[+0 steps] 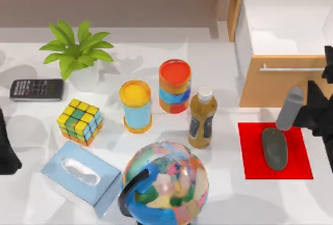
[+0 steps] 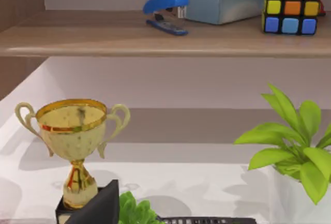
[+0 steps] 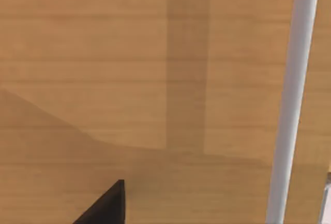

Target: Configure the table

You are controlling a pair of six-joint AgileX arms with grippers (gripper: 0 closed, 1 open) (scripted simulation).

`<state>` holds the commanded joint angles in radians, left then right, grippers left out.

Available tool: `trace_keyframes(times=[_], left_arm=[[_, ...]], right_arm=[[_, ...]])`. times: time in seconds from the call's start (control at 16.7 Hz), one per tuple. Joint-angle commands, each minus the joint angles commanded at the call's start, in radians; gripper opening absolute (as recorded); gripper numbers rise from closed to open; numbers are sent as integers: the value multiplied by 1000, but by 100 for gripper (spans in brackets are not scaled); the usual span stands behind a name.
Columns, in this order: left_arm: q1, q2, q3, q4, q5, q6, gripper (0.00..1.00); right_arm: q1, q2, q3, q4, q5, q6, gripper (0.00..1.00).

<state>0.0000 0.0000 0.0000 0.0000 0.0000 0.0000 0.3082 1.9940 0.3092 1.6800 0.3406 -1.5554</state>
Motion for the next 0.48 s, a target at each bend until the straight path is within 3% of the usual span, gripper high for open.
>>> trace_keyframes(times=[0.48], left_arm=[[0, 0, 0, 0, 0, 0, 100]], right_arm=[[0, 0, 0, 0, 0, 0, 25]])
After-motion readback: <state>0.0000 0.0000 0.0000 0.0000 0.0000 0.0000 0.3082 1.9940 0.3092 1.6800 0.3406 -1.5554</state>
